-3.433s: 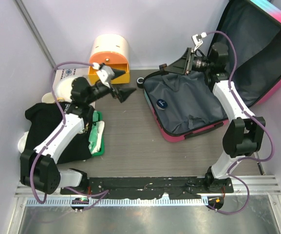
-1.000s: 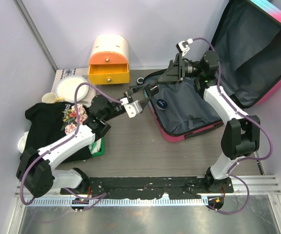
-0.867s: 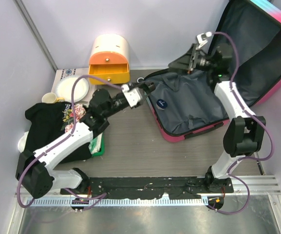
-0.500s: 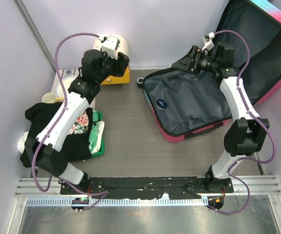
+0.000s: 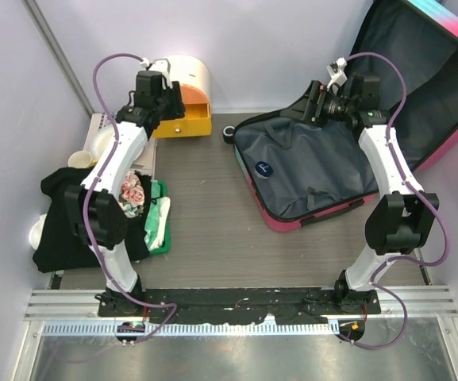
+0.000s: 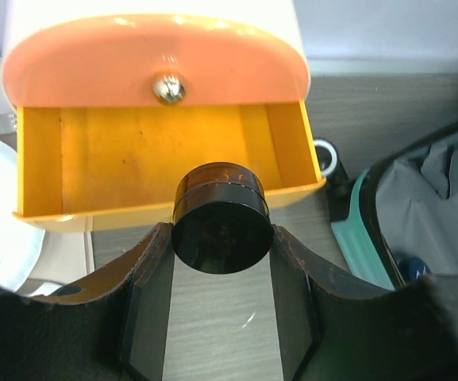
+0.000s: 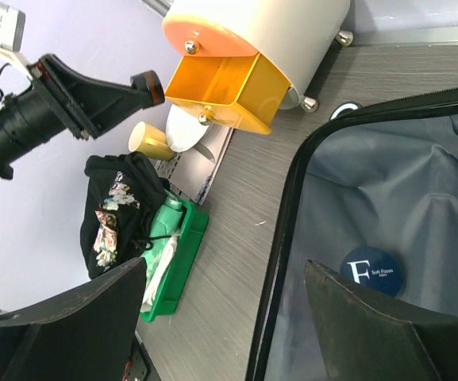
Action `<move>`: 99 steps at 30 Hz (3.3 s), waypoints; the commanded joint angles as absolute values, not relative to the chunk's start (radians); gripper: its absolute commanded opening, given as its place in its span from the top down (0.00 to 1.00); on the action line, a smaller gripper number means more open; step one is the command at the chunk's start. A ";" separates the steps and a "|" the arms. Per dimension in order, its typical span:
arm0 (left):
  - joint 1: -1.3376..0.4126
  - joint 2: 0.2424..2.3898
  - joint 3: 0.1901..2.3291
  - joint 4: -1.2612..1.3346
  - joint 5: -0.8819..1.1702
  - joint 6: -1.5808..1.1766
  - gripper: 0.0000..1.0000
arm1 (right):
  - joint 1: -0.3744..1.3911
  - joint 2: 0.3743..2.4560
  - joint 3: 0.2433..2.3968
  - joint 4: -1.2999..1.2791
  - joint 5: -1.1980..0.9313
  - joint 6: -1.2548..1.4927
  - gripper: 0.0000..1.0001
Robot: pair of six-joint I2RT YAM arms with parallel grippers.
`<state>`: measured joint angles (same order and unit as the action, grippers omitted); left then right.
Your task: Open, take out, and arrange the luggage
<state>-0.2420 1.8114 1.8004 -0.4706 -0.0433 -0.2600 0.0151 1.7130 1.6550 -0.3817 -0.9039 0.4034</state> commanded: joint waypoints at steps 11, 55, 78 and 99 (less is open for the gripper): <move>-0.212 1.991 1.982 -0.425 -0.043 -0.321 1.00 | -0.031 1.644 1.606 -0.384 -0.911 0.354 0.14; -0.187 2.139 2.149 -0.457 -0.026 -0.282 0.34 | -0.060 1.595 1.551 -0.396 -0.925 0.336 0.14; -0.184 1.782 1.597 -0.244 0.046 -0.302 1.00 | -0.060 1.620 1.566 -0.379 -0.939 0.359 0.14; -0.158 2.074 1.747 0.109 -0.058 -0.322 0.95 | -0.071 1.578 1.516 -0.383 -0.927 0.345 0.14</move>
